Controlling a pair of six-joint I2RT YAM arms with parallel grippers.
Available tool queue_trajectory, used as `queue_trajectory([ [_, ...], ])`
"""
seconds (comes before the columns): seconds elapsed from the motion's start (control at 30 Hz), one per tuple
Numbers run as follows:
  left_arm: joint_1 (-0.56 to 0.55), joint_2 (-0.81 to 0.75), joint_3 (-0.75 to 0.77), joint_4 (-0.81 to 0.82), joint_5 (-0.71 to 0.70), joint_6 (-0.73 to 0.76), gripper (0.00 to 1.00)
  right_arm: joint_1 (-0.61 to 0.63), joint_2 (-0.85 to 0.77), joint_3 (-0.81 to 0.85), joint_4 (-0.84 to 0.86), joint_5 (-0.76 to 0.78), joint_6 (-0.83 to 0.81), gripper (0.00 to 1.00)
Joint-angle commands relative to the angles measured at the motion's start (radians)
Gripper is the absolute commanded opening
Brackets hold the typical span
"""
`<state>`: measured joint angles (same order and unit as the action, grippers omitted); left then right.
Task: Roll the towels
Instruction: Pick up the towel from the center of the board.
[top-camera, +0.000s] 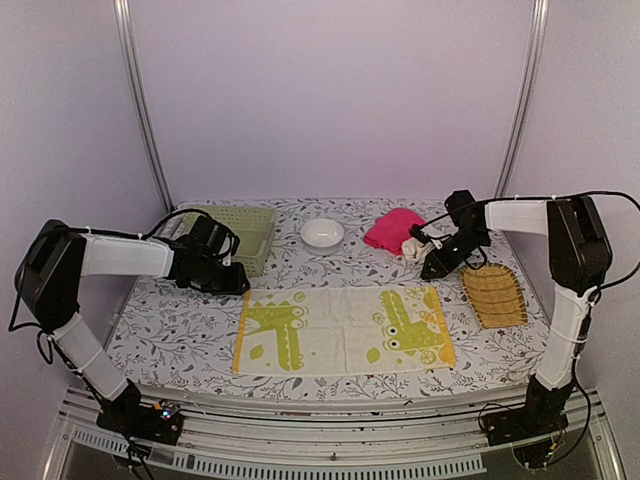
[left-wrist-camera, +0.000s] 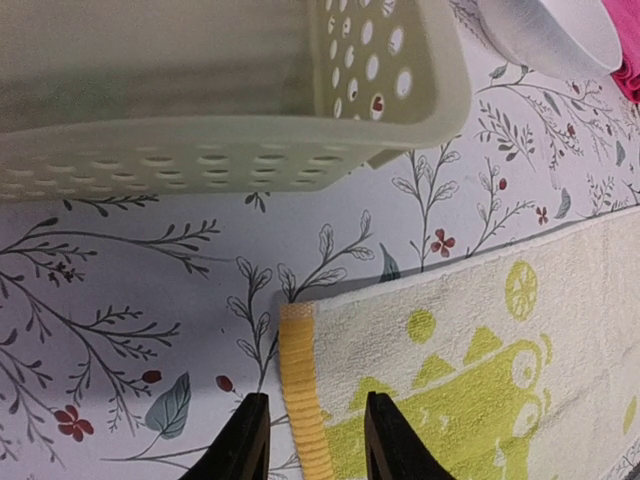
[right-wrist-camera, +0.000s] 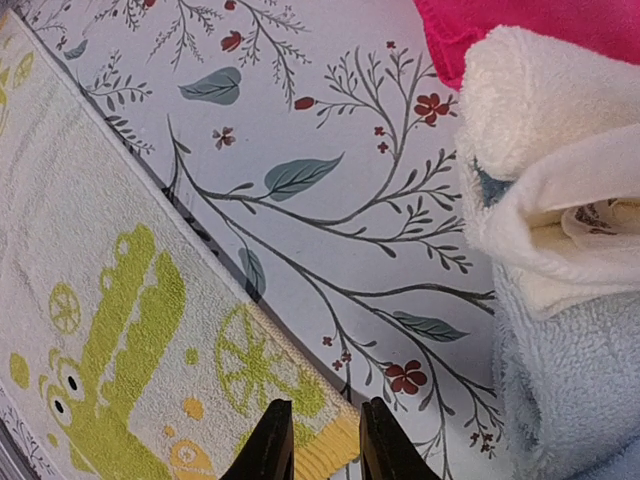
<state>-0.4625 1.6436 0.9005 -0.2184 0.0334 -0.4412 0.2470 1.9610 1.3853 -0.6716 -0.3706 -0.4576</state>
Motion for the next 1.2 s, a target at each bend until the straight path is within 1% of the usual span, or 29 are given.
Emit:
queue_trajectory([
  [0.0,0.010,-0.004,-0.005,0.032,0.000,0.012,0.35,0.006,0.017,-0.043,0.042,0.092,0.001,0.27],
  [0.27,0.010,0.015,0.008,0.028,-0.002,0.010,0.34,0.008,0.033,-0.086,0.069,0.157,0.001,0.28],
  [0.47,0.010,0.024,0.021,0.012,-0.018,0.019,0.34,0.013,0.027,-0.100,0.070,0.181,-0.014,0.32],
  [0.6,0.010,0.021,0.019,0.011,-0.025,0.018,0.34,0.016,0.038,-0.104,0.072,0.199,-0.016,0.32],
  [0.9,0.009,0.014,0.011,0.006,-0.037,0.021,0.34,0.075,0.069,-0.105,0.077,0.215,-0.042,0.33],
  [1.0,0.010,0.016,0.009,0.007,-0.038,0.019,0.34,0.079,0.091,-0.098,0.072,0.242,-0.041,0.30],
  [1.17,0.010,0.010,0.005,0.007,-0.042,0.021,0.34,0.079,0.089,-0.107,0.072,0.276,-0.047,0.18],
])
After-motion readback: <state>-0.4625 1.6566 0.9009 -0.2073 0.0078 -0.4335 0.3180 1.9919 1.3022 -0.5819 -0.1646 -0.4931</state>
